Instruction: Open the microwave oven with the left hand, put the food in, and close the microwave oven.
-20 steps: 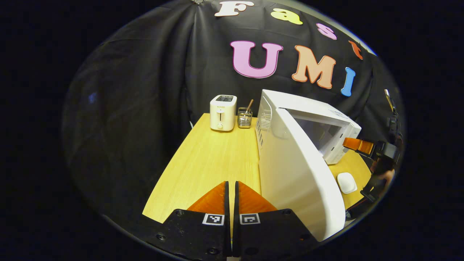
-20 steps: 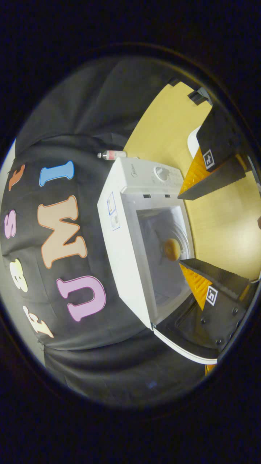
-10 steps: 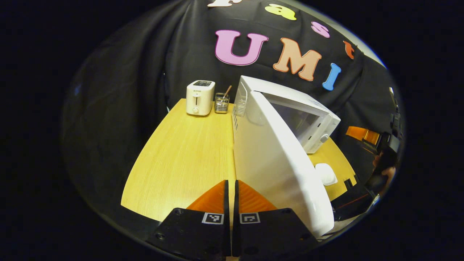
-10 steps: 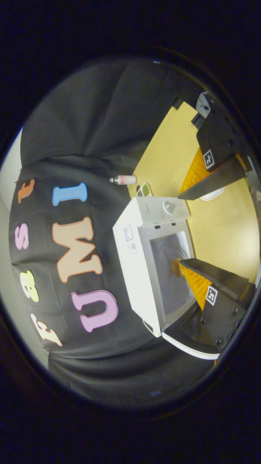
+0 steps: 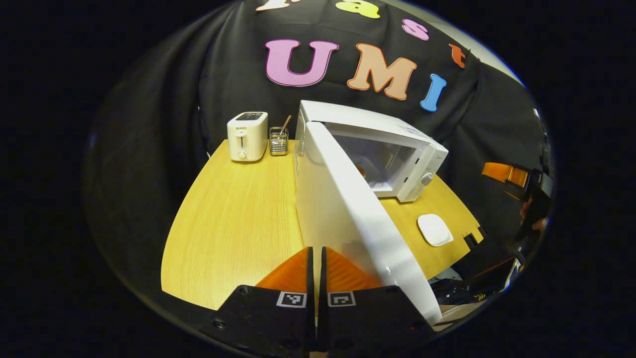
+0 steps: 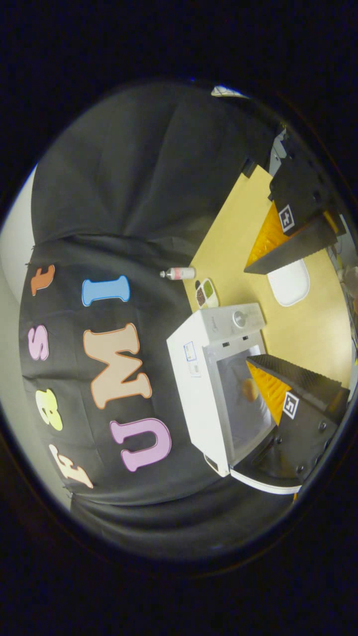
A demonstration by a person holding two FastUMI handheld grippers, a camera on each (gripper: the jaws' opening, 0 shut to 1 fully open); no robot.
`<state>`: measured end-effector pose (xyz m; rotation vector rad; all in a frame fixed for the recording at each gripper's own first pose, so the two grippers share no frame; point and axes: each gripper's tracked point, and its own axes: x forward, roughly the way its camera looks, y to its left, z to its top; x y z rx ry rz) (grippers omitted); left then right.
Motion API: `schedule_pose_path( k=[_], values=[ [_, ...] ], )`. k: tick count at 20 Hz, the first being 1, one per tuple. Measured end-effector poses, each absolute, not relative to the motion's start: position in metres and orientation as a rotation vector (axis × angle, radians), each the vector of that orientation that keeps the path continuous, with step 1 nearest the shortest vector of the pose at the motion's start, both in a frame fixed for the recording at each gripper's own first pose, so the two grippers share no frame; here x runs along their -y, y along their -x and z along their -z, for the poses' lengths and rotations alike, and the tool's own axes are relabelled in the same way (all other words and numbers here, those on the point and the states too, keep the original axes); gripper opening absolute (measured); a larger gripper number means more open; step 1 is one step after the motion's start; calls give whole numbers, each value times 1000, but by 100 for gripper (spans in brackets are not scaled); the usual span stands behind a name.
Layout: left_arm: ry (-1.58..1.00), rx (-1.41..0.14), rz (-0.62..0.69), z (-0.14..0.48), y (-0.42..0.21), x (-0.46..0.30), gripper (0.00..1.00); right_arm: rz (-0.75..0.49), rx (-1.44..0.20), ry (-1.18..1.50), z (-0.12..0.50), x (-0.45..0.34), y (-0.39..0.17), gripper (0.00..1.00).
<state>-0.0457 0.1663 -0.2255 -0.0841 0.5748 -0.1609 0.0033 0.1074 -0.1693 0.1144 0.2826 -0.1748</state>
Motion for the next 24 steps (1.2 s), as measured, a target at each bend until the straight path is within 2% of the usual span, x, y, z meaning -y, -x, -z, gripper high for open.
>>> schedule_pose_path(
  k=[10,11,14,15,16,19,20,24],
  values=[
    [116,-550,112,210,15,-90,1,109,-271,-92,148,-47,-35,100],
    [122,-543,109,208,11,-80,1,97,-268,-89,146,-42,-39,92],
    [123,-522,103,201,2,-52,1,59,-268,-92,144,-28,-46,92],
    [118,-513,102,198,-2,-42,1,46,-271,-97,145,-25,-50,100],
    [114,-507,101,198,-6,-33,1,35,-274,-99,146,-20,-53,92],
    [112,-496,107,195,-19,-4,2,14,-280,-109,149,-8,-60,92],
    [108,-490,118,196,-25,5,1,9,-283,-116,150,-4,-63,100],
    [92,-468,156,193,-45,40,1,4,-280,-121,153,12,-71,100]
  ],
)
